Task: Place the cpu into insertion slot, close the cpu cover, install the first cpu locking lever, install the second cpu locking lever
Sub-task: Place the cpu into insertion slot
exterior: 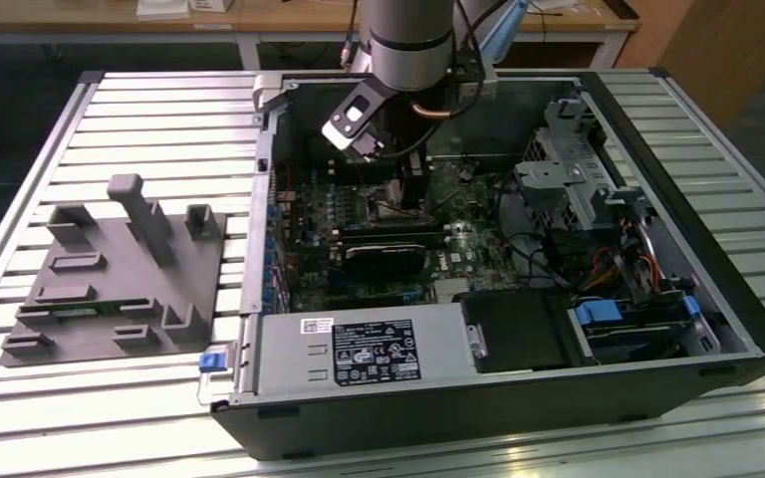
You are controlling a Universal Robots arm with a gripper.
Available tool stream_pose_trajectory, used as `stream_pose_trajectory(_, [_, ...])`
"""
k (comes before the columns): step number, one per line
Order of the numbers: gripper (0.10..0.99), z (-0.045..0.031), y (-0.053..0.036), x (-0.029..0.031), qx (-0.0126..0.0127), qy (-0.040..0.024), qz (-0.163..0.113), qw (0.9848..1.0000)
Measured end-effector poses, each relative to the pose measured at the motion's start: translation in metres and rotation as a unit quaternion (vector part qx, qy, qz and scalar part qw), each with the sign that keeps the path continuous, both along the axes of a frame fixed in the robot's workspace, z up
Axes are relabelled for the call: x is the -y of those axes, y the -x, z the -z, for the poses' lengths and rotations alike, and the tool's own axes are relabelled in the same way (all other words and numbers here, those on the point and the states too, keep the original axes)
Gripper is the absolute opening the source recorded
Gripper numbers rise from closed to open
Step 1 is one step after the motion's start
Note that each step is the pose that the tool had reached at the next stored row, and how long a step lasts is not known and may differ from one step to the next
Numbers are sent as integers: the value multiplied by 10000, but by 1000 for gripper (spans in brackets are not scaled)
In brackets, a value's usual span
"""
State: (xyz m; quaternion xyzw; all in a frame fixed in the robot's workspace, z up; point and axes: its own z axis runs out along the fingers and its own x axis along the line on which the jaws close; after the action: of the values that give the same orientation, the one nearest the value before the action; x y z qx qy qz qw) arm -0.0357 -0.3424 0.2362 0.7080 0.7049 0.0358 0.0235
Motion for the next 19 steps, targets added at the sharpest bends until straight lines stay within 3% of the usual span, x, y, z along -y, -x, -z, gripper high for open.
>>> stream_pose_trajectory(10, [537,34,1,-5,0,3,0,10000])
stream_pose_trajectory(19, [537,77,1,-80,0,17,-1,10000])
